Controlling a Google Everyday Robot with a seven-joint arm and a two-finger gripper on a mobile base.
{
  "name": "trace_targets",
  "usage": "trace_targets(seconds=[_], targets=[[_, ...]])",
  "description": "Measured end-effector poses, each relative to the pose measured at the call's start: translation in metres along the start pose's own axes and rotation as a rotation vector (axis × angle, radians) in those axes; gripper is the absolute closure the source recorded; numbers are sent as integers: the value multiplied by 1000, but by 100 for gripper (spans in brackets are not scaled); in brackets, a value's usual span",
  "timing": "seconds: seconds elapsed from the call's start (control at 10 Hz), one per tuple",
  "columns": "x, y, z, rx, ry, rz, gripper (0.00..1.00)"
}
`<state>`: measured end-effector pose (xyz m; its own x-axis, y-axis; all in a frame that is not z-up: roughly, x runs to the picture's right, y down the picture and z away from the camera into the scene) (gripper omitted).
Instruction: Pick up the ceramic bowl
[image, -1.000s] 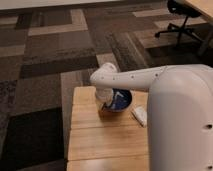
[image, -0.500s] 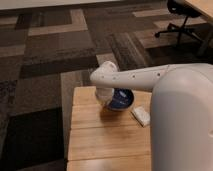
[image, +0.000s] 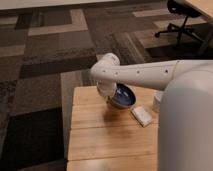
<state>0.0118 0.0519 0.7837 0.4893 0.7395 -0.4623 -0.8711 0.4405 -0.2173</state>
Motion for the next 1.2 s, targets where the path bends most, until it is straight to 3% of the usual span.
trace_targets(seconds=[0.3,0.8,1.2], targets=[[-2,-17,-30,57,-28,9,100],[-6,-24,-62,104,-55,-11,100],[-6,-21,-65,92,-56,-13,100]])
